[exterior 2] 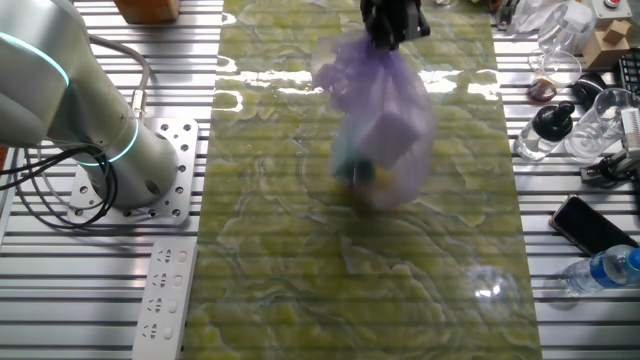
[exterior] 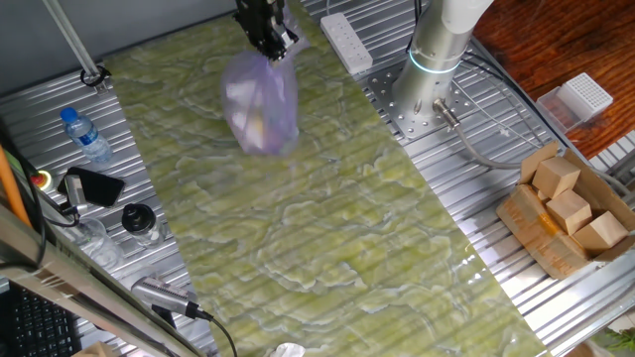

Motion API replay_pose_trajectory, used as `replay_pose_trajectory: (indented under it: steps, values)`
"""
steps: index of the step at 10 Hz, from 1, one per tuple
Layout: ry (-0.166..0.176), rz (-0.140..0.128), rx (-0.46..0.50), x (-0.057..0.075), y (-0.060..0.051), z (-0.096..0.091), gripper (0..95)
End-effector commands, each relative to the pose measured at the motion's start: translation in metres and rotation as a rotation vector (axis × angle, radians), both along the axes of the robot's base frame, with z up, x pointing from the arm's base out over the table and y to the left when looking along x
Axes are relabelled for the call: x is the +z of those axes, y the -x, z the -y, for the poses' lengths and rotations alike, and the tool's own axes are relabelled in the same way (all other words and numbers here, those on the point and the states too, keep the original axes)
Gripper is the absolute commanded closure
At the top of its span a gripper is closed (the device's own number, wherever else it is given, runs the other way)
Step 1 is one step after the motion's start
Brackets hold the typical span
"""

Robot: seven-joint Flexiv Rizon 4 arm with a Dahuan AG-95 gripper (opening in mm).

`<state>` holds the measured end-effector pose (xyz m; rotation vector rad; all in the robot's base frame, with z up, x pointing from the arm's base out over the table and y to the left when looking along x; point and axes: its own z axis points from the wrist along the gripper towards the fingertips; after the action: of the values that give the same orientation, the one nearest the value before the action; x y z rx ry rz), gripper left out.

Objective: Pick up a bag of things

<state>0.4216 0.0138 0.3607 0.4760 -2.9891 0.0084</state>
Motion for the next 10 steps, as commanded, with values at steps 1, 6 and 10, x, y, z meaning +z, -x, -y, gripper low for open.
replay_pose_trajectory:
  steps: [1,6,10]
  values:
    - [0.002,-0.002,-0.003,0.008,0.003,-0.004,95.0]
    - [0.007,-0.010,-0.013,0.024,0.013,-0.011,95.0]
    - [0.020,-0.006,-0.009,0.037,0.021,-0.014,95.0]
